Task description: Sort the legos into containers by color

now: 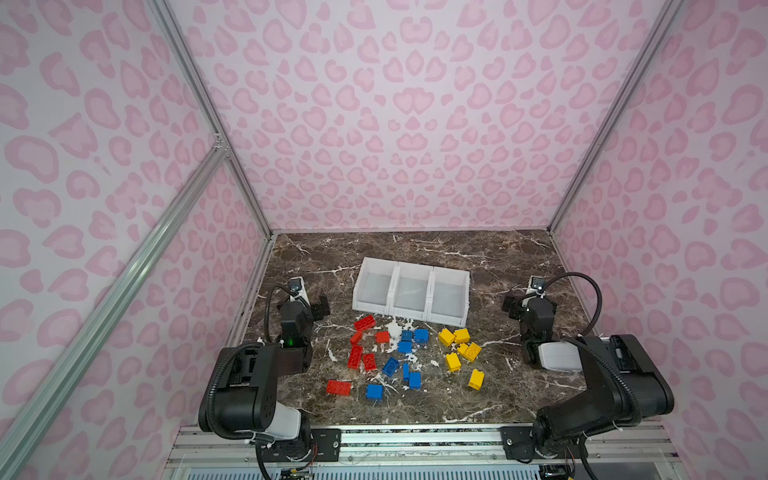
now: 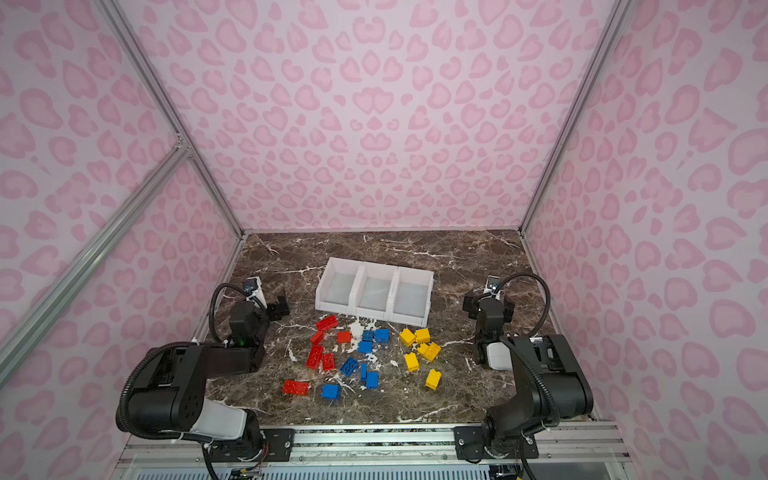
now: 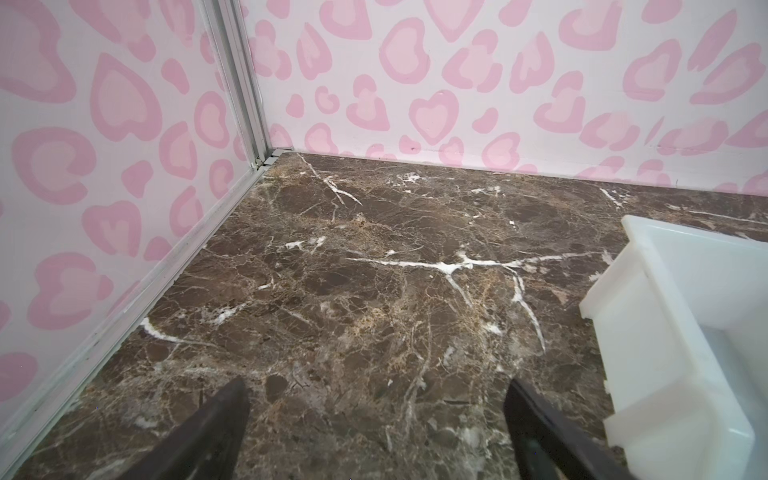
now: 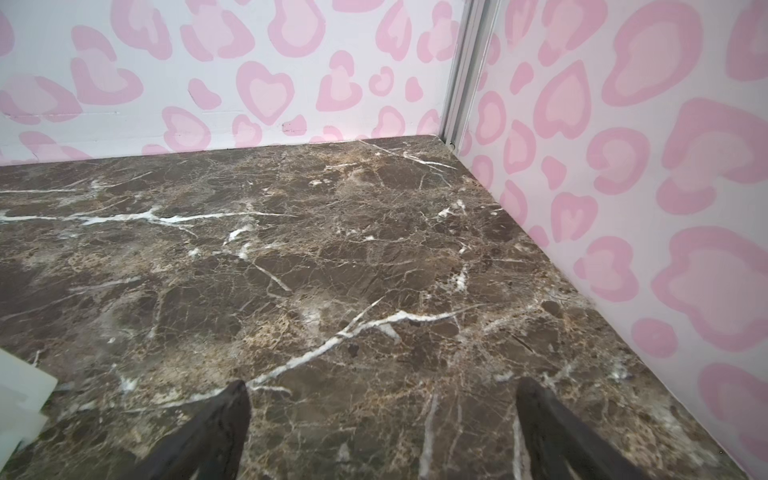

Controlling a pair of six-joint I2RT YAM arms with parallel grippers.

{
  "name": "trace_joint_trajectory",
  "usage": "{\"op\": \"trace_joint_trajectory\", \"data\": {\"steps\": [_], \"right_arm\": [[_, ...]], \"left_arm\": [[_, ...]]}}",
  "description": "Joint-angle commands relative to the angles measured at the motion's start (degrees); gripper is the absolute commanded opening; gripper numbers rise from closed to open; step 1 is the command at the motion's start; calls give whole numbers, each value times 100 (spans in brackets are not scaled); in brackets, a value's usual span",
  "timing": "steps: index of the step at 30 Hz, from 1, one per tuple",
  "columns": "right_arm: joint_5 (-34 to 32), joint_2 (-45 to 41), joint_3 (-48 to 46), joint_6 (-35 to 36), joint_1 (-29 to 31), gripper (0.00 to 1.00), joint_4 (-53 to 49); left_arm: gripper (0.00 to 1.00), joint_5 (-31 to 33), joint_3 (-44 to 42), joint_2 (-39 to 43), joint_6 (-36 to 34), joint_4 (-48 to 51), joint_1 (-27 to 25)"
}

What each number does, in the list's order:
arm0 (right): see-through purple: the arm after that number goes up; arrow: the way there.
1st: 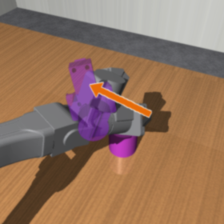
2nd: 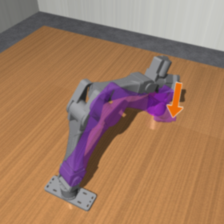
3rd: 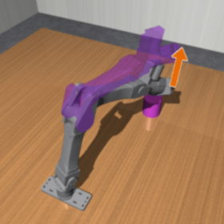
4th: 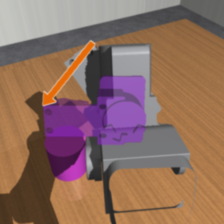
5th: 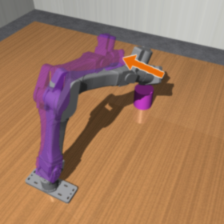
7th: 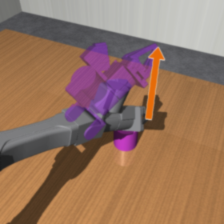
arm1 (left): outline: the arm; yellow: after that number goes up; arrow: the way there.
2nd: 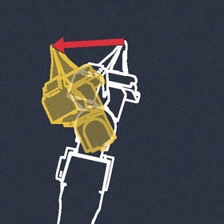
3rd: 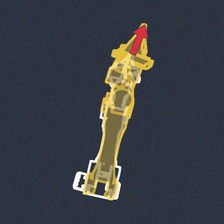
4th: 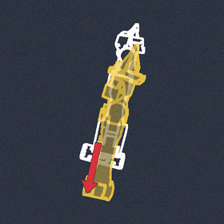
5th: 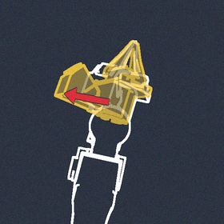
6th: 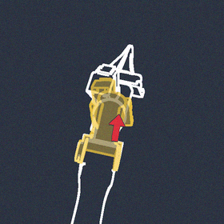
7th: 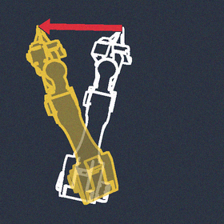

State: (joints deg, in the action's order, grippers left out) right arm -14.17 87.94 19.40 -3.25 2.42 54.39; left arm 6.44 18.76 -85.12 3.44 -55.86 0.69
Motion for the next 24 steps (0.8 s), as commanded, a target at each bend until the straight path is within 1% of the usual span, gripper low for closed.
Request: {"op": "trace_joint_trajectory", "data": {"steps": [1,24], "right_arm": [[-85,3,2,26,4,100,90],[-85,31,38,8,3,100,53]], "left_arm": [[97,-18,-14,37,-37,-144,-9],[97,-64,48,0,-20,-56,10]]}}
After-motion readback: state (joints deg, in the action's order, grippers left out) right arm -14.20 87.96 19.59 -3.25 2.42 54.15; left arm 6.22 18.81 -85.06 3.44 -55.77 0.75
